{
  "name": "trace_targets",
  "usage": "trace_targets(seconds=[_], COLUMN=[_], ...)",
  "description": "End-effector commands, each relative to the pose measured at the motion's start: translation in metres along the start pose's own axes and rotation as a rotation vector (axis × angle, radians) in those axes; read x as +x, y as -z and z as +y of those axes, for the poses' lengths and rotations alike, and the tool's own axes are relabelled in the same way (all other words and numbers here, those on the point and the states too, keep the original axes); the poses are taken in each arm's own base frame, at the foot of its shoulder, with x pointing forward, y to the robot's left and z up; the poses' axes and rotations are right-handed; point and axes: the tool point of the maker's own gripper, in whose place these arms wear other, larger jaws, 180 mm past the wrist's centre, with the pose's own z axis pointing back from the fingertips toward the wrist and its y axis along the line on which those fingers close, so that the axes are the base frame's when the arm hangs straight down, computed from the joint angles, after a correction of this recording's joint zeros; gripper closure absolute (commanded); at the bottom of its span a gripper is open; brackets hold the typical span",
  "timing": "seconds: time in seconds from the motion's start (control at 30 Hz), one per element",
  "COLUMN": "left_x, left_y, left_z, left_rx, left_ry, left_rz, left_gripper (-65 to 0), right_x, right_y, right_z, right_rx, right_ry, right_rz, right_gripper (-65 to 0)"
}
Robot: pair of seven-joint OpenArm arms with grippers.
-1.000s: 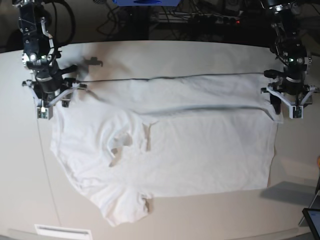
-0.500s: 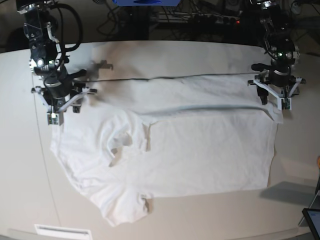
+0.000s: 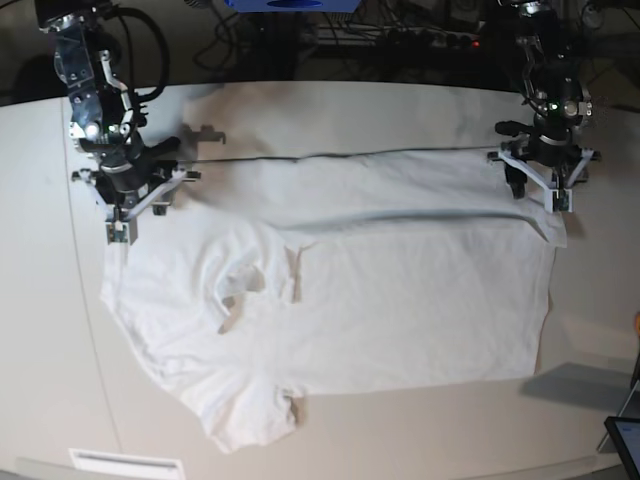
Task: Fold the T-shirt properly
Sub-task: 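Pull the grasped shirt edge with both grippers away from the shirt body, then hold the edge with both grippers and adjust to smooth the shirt flat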
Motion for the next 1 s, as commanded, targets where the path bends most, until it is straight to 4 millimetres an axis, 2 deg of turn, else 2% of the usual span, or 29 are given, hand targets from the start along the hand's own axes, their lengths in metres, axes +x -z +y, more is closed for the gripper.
trace_targets(seconds=[0.0, 0.1, 0.27, 0.37, 0.6, 0.73, 0.97], left_x=[0.012, -0.001, 0.004, 0.008, 0.007, 0.007, 0.001], left_y=[0.002, 0.013, 0.024, 0.024, 0.024, 0.024, 0.022], left_z=[0.009, 0.011, -0.004, -0.017, -0.017, -0.016, -0.016], left_rx=[0.020, 0.021, -0.022, -0.054, -0.054, -0.053, -0.056], left_ry=[0.002, -0.018, 0.023, 0.051, 0.051, 0.053, 0.058], left_rz=[-0.035, 0.006, 0.012, 0.003, 0.006, 0.006, 0.018], left_gripper=[-37.0, -36.8, -36.6, -36.6, -36.6, -36.6, -36.4], right_x=[0.014, 0.005, -0.008, -0.012, -0.028, -0.037, -0.037], right_y=[-0.001, 0.003, 0.003, 0.003, -0.003, -0.006, -0.006], right_z=[-0.005, -0.008, -0.010, -0.016, -0.047, -0.051, -0.050], right_rx=[-0.012, -0.020, -0.027, -0.041, -0.117, -0.127, -0.125], right_ry=[-0.007, -0.007, -0.006, 0.005, 0.071, 0.075, 0.072], right_rz=[-0.047, -0.023, 0.008, 0.017, 0.043, 0.062, 0.061], right_gripper=[-23.1, -23.1, -23.1, -23.1, -23.1, -23.1, -23.1])
